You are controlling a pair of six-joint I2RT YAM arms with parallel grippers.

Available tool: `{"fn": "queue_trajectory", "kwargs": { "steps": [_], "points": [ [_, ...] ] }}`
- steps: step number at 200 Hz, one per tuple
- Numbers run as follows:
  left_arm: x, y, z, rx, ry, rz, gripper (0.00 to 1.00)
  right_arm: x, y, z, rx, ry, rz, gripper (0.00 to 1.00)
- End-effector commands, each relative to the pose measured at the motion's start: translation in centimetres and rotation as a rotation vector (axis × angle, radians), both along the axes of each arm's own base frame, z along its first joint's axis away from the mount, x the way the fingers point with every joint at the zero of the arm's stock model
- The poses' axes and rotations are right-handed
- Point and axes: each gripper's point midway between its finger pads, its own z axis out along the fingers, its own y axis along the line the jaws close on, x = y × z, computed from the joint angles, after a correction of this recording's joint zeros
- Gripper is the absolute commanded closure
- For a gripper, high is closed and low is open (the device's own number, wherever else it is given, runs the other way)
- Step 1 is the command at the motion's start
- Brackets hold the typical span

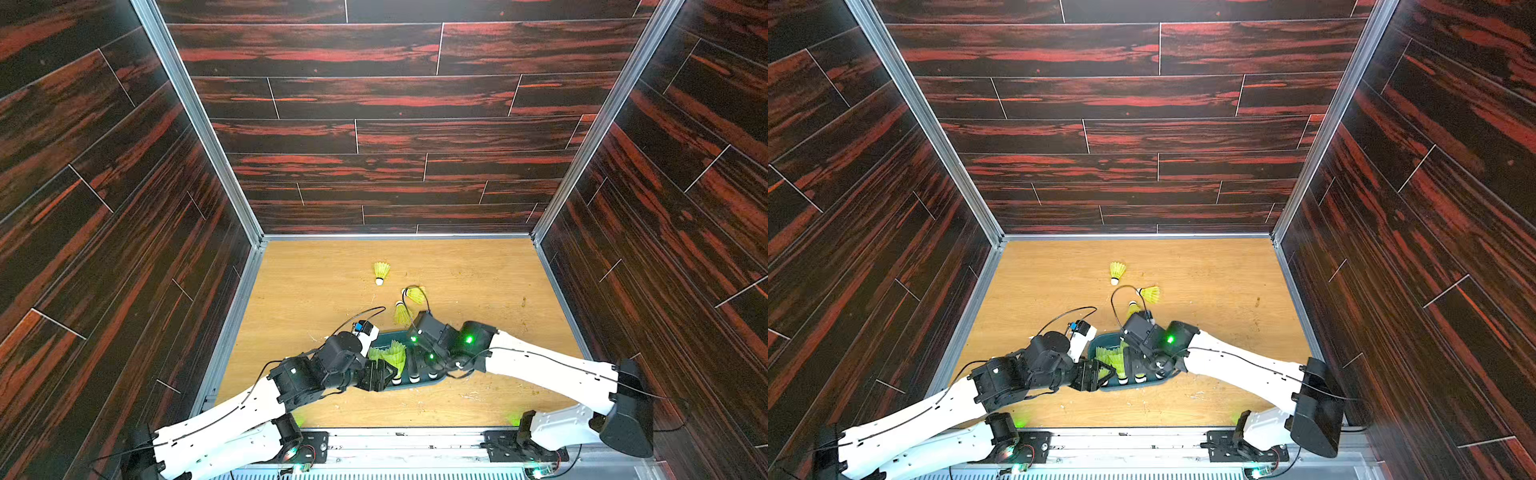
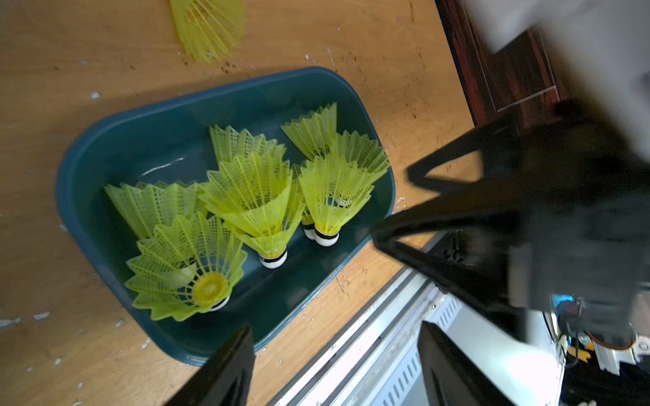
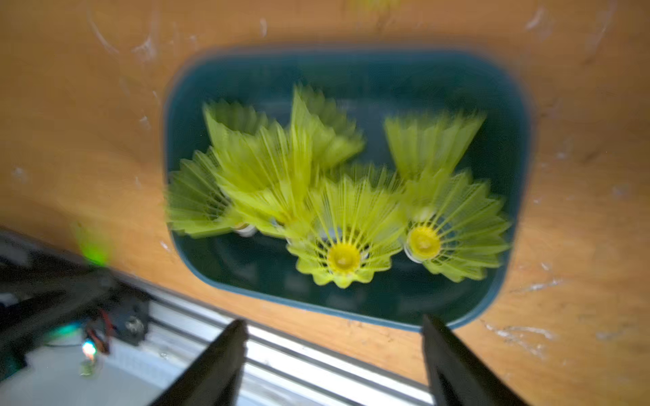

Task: Put the shuttlecocks into the storage box
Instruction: Place the shuttlecock in the storage box, then pick up the shuttlecock at the center of the board.

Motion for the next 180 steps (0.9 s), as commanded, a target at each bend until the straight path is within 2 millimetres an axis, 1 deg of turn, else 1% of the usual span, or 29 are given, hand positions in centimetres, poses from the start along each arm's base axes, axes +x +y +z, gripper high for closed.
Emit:
{"fn": "queue_trajectory", "kwargs": {
  "steps": [1,23,52,72,83,91,126,147,164,180],
  "points": [
    [1.3,-0.3,3.5,-0.07,-0.08,0.054,0.22,2.5,-1.9,2.4,-0.104,-0.12,-0.033,0.02],
    [2.7,0.0,5.4,-0.091,-0.123,0.111,0.19,5.0,-2.8,3.8,-0.135,-0.173,-0.01,0.02],
    [5.2,0.3,6.2,-0.083,-0.063,0.155,0.2,8.5,-4.6,5.2,-0.127,-0.25,0.04,0.02],
    [7.7,1.3,6.6,-0.088,-0.023,0.228,0.2,10.4,-5.4,5.7,-0.115,-0.286,0.091,0.09],
    [8.7,1.7,6.6,-0.083,-0.002,0.253,0.2,11.0,-5.5,5.4,-0.116,-0.291,0.131,0.13],
    [9.3,2.0,6.6,-0.076,0.007,0.266,0.2,11.4,-5.7,5.1,-0.13,-0.295,0.146,0.14],
    [10.9,2.9,6.0,-0.051,0.031,0.296,0.2,12.7,-6.5,3.3,-0.192,-0.262,0.13,0.2],
    [11.7,3.8,5.3,-0.035,0.048,0.335,0.21,13.0,-6.0,2.7,-0.171,-0.227,0.098,0.23],
    [12.4,4.8,4.4,-0.024,0.079,0.375,0.21,13.2,-5.7,2.4,-0.145,-0.213,0.065,0.24],
    [13.5,5.6,4.1,-0.012,0.083,0.416,0.23,13.3,-5.1,2.2,-0.109,-0.197,0.037,0.24]
  ]
}}
